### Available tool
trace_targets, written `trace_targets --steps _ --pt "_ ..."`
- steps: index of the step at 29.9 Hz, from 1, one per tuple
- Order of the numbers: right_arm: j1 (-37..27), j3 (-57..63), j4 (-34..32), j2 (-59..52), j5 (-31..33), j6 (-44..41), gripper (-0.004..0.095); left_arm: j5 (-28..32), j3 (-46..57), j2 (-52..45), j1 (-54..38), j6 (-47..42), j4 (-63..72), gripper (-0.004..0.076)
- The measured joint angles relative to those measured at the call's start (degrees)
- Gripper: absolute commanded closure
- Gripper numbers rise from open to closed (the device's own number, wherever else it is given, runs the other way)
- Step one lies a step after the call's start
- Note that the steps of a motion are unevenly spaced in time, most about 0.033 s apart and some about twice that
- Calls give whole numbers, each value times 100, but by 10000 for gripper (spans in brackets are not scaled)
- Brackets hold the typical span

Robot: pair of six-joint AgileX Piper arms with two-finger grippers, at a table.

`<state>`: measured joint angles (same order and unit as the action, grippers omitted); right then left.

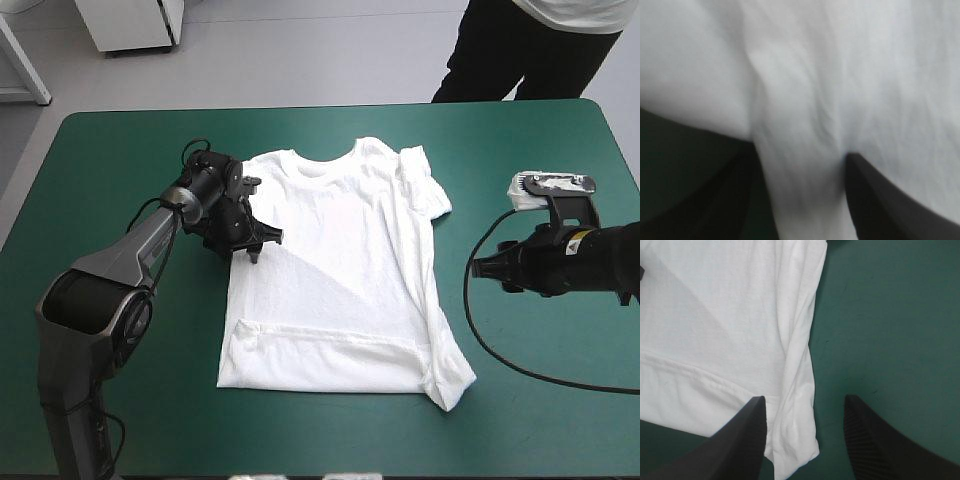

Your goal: Fold the cloth

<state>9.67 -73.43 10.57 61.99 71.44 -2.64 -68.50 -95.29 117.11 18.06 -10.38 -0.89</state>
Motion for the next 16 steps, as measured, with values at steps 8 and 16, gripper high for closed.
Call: trace_targets --steps 8,16 --pt "0 0 -49 192 0 0 466 -35 -95 100 11 -8 236 729" --pt "0 -646 -43 1049 1 93 466 -16 -95 105 18 105 330 733"
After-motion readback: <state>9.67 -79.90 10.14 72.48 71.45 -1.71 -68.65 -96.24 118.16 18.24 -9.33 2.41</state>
